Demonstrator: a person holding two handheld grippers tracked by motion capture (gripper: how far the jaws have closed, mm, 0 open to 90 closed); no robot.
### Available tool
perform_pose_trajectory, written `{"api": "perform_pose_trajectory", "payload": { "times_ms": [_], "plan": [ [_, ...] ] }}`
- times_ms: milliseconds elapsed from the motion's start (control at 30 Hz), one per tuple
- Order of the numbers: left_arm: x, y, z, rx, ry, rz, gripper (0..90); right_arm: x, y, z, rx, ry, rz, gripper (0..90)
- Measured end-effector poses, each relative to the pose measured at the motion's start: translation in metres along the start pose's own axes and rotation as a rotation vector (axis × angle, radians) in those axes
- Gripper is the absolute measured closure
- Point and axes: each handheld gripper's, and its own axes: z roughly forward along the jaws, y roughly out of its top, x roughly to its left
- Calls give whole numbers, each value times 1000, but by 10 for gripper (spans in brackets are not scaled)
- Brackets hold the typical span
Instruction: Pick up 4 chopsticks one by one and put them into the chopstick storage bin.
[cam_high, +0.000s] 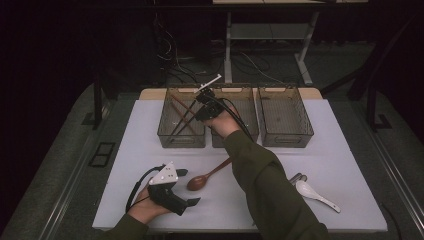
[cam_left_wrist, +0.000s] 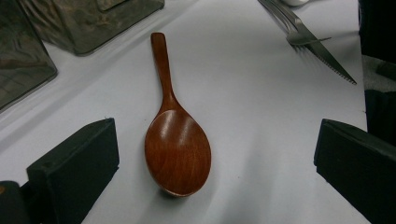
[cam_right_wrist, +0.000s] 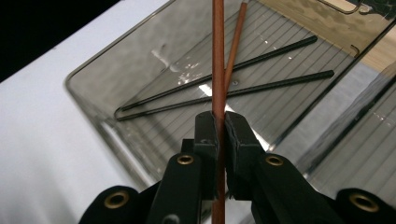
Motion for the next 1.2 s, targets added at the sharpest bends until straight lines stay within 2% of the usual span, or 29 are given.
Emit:
{"api": "perform_pose_trajectory", "payload": {
  "times_ms": [167, 567, 633, 667, 733, 933, 1067, 1200],
  "plan": [
    [0, 0, 0, 0, -2, 0, 0, 1, 11, 16, 26, -39, 22, 837],
    [0, 1, 0, -3, -8, 6, 0, 4, 28, 51, 77, -93, 67, 831],
    [0, 1, -1, -4, -9, 6, 0, 4, 28, 54, 80, -93, 74, 827],
    [0, 1, -1, -6, -9, 4, 0, 4, 29, 55, 77, -83, 72, 796],
    [0, 1, -1, -6, -10, 5, 0, 5, 29, 55, 65, -75, 65, 721],
    [0, 1, -1, -6, -9, 4, 0, 7, 32, 45, 28, -51, 33, 605],
    [-1, 1, 0, -10, -7, 3, 0, 9, 33, 37, 14, -25, 28, 547],
    [-1, 1, 0, -8, -8, 3, 0, 12, 33, 31, 3, 5, 13, 527]
  ]
}}
